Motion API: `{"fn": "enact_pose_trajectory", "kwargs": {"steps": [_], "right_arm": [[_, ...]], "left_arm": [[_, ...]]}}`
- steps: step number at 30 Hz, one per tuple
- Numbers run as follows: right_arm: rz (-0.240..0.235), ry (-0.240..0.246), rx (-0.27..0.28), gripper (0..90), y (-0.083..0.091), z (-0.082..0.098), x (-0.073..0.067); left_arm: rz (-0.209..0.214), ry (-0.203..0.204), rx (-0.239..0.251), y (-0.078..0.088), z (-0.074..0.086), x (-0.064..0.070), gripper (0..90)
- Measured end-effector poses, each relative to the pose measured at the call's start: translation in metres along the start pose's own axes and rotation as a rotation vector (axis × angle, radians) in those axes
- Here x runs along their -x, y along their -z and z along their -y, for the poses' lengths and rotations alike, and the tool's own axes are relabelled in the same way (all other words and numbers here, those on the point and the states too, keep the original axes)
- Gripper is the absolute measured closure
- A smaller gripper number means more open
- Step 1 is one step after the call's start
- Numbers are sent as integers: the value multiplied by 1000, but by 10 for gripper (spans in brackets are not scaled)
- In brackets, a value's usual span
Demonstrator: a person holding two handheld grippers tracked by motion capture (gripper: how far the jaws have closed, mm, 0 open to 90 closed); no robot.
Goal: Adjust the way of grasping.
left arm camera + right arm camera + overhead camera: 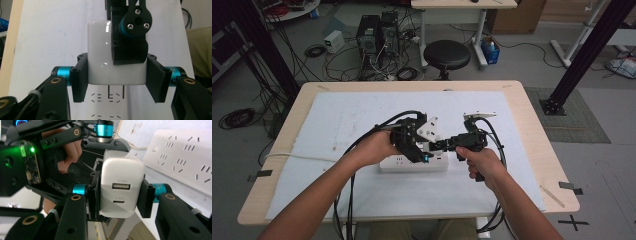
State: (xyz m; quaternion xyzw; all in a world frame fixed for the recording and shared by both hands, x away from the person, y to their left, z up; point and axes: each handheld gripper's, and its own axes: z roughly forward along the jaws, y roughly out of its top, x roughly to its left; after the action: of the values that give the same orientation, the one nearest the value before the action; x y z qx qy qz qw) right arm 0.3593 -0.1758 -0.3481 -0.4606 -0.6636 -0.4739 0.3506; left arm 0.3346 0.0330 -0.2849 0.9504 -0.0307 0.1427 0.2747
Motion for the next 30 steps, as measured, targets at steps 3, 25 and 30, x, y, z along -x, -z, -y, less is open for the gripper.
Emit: {"fn": "enact_pose_trajectory", "kwargs": {"steps": [3, 25, 30], "right_arm": [[11, 10, 2, 617, 0, 0, -1], [818, 364, -230, 619, 70, -19, -25], [902, 457, -309, 619, 84, -24, -29]], "left_arm": [[-9, 38, -22, 0, 3, 1, 418], [16, 394, -361, 55, 133, -23, 193], [-30, 405, -359, 73, 149, -25, 193]]}}
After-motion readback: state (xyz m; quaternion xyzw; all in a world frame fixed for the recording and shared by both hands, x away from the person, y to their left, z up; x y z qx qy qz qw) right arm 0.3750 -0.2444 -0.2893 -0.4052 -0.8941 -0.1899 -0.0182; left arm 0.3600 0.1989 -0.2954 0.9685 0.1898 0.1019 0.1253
